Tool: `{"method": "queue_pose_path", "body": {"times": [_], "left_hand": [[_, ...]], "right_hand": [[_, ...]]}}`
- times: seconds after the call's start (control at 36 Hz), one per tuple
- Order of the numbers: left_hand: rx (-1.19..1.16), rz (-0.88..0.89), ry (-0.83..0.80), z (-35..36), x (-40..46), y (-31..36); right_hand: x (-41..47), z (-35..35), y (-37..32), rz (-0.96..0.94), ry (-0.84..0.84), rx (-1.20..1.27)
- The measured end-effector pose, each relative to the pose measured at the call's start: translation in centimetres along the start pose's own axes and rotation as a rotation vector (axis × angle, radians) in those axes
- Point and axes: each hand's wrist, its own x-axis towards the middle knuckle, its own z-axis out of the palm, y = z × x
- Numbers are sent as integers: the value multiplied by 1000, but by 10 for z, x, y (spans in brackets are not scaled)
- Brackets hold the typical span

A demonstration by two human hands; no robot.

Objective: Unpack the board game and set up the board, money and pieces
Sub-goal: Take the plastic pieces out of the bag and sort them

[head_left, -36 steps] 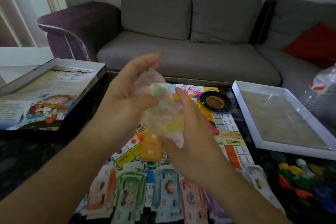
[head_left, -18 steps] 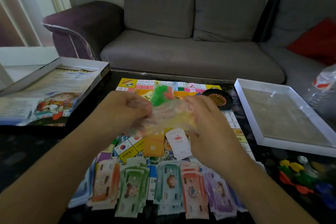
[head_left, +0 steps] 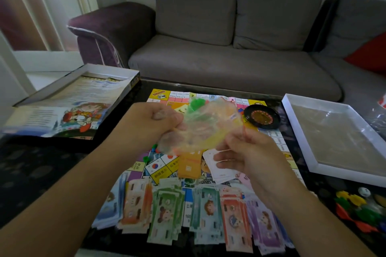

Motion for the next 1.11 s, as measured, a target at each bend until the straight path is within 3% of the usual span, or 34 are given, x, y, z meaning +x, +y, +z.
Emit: {"method": "queue_pose_path", "body": {"times": [0.11,0.19,0.39,0.58,0.64,0.69,0.78,0.92,1.11], "left_hand": [[64,-27,73,-18,2,-4],[265,-18,186,-44,8,-16],[409,-175,315,-128,-10,-46],[697,-416,434,-181,-32,-72],[745,-408,470,-182,-33,-76],[787,-282,498,-172,-34,-72],[747,-102,373,-142,-33,-58],[814,2,-97,-98,-22,-58],[1043,-208,-175,-92,-12,-75]], "right_hand": [[3,0,5,-107,48,-109],[-1,10,4,-109,-6,-120],[-4,21,10,-33,-4,-198],[-5,28,17,-38,6,-290],[-5,30,22,-53,5,-330],[-4,33,27,-57,-4,-384],[-2,39,34,-91,-25,-526],[0,48,40,-157,-56,-662],[5,53,45,-188,-96,-712]]}}
